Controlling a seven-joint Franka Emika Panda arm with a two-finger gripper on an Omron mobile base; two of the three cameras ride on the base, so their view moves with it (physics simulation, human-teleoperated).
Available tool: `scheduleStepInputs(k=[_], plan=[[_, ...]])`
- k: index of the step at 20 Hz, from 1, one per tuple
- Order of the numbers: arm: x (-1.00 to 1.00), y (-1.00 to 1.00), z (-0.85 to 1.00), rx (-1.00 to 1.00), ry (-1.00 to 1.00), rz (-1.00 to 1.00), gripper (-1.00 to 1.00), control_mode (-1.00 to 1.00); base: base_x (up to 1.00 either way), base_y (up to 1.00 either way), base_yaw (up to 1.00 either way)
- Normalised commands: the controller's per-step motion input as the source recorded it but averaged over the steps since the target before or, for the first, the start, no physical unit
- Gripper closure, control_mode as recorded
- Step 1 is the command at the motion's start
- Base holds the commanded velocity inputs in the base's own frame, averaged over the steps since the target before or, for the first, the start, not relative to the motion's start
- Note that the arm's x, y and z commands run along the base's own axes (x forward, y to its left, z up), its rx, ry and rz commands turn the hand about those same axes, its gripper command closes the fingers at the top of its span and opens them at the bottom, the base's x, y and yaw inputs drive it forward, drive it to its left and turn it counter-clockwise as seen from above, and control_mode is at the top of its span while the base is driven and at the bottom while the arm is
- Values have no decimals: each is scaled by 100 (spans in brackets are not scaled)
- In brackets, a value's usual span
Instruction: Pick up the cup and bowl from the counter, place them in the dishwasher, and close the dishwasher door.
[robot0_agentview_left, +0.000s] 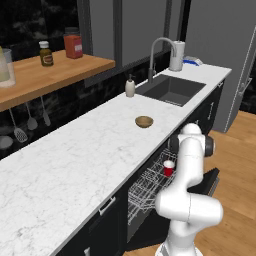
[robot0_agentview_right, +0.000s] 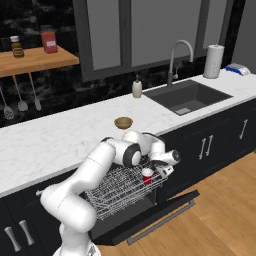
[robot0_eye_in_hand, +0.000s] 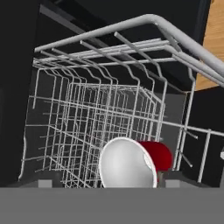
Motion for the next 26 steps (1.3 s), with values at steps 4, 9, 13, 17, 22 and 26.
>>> scheduleStepInputs(k=[4, 9, 13, 17, 22, 26], plan=[[-96, -39, 73, 6, -16, 0, -100, -100, 0, 0, 0], [-90, -28, 100, 7, -23, 0, -100, -100, 0, 0, 0], [-40, -2, 100, 6, -15, 0, -100, -100, 0, 0, 0], [-2, 19, 100, 6, -1, 0, -100, -100, 0, 0, 0], [19, 41, 100, 3, 11, 0, -100, -100, 0, 0, 0], [40, 46, 100, 1, 27, 0, -100, -100, 0, 0, 0]])
